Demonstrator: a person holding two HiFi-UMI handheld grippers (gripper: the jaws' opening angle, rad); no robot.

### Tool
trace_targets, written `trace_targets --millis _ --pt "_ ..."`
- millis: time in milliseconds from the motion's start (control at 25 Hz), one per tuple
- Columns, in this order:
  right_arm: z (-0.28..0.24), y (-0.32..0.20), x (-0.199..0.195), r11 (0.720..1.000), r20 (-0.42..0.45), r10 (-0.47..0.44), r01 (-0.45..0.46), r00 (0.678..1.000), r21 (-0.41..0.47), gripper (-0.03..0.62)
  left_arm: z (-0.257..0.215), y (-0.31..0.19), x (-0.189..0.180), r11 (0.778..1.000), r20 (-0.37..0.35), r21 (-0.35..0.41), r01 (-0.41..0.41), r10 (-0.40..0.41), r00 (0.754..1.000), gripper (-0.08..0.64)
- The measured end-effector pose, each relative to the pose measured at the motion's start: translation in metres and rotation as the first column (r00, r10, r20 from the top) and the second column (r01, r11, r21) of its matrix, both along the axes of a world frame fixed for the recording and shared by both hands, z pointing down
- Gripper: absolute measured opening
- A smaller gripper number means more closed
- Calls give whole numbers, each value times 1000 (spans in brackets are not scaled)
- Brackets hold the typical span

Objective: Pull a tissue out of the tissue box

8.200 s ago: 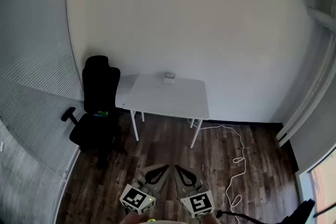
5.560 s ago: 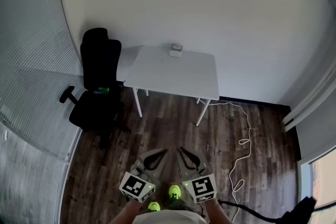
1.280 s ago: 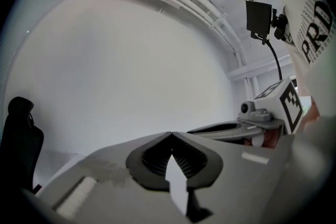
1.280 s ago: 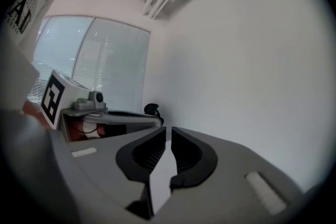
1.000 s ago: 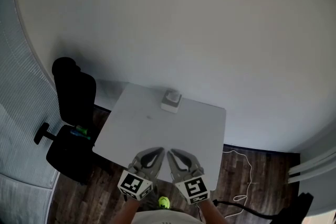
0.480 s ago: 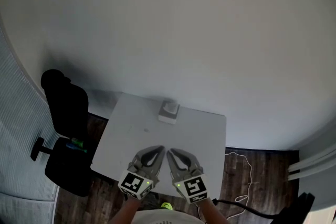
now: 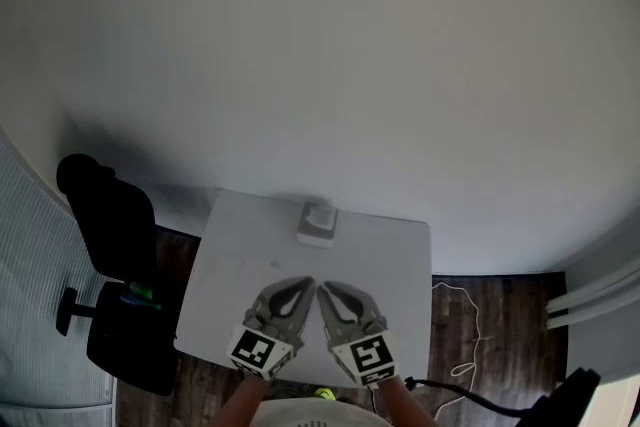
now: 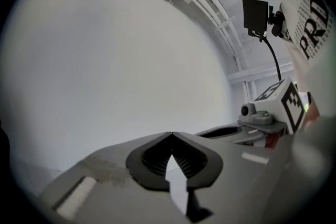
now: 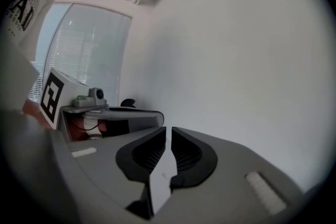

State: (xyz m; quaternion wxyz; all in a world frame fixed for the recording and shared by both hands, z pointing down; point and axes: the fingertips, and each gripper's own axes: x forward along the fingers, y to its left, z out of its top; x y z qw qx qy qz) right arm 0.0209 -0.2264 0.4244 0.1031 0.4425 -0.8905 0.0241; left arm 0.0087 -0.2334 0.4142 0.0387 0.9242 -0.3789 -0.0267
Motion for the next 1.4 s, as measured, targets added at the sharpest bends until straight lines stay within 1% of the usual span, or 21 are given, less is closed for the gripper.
trace_targets --millis 200,440,560,720,960,1120,1400 --pt "10 -28 -7 999 -16 35 -36 999 -16 40 8 -26 -9 999 -3 -21 -26 26 1000 -9" --pt "22 -65 -15 997 -41 69 -70 997 -21 40 22 -59 -17 997 -8 -34 -62 62 998 -9" --pt "29 -78 -19 997 -47 78 -79 996 -23 51 29 -68 -20 996 -14 -30 -79 79 997 -9" --pt "32 -89 -19 998 -70 64 -66 995 -16 64 31 -76 -20 997 -1 -43 -70 70 998 -9" --pt "44 -107 -7 997 -76 54 -58 996 -48 67 42 -91 -9 996 9 -53 -67 67 998 -9" --pt "58 -121 0 996 -79 52 -58 995 -67 67 55 -104 -6 996 26 -77 -49 51 998 -9" --pt "84 -146 5 992 -72 53 -61 996 -109 71 91 -127 3 992 57 -114 -47 54 997 -9"
